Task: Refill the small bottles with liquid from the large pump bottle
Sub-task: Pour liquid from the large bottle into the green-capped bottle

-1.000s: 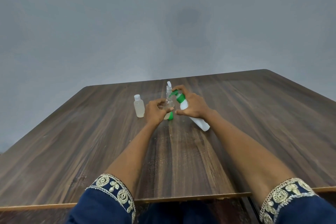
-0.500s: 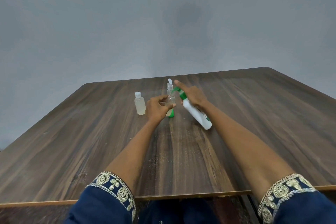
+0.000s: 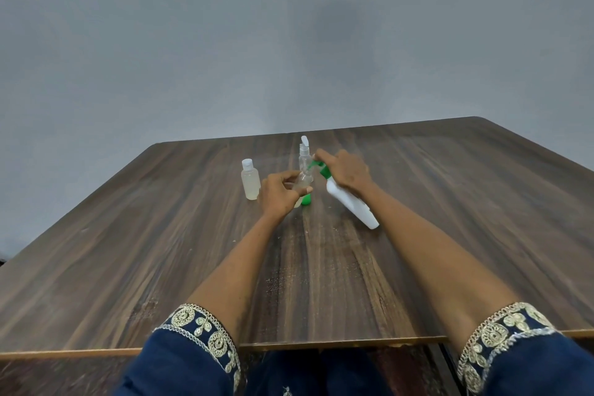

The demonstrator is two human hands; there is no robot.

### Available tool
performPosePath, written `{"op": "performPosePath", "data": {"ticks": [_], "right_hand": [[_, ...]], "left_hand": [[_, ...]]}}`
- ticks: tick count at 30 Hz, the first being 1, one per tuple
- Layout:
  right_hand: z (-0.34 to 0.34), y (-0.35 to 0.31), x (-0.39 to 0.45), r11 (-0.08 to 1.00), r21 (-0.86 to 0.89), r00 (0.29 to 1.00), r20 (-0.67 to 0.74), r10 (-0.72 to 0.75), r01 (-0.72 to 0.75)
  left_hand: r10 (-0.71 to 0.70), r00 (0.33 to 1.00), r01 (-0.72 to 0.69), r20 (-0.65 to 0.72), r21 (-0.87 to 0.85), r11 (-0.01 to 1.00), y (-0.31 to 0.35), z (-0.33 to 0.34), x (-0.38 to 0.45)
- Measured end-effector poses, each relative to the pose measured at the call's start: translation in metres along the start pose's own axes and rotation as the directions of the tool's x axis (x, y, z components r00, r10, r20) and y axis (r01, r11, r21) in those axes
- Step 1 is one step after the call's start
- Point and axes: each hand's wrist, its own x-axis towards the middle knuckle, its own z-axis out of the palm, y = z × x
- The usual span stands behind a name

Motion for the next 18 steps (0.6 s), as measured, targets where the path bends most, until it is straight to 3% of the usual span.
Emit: {"op": "performPosePath", "data": {"ticks": [5,14,18], "right_hand": [[0.003,-0.001,0.0,1.0,0.014,0.995,-0.092,-0.026,0.027],[0.006,0.007,0.007,1.0,0.008,0.999,-0.03,-0.025,0.026],[0.005,0.011,0.007,0.999,-0.02,0.996,-0.08,-0.028,0.026]], "left_hand": [[0.001,1.0,-0.001,0.008,0.0,1.0,-0.002,0.002,-0.002],[-0.008,1.0,0.008,0.016,0.009,1.0,-0.003,0.0,-0.004],[0.0,1.0,0.0,0.025,0.022,1.0,-0.003,0.003,-0.004]]}}
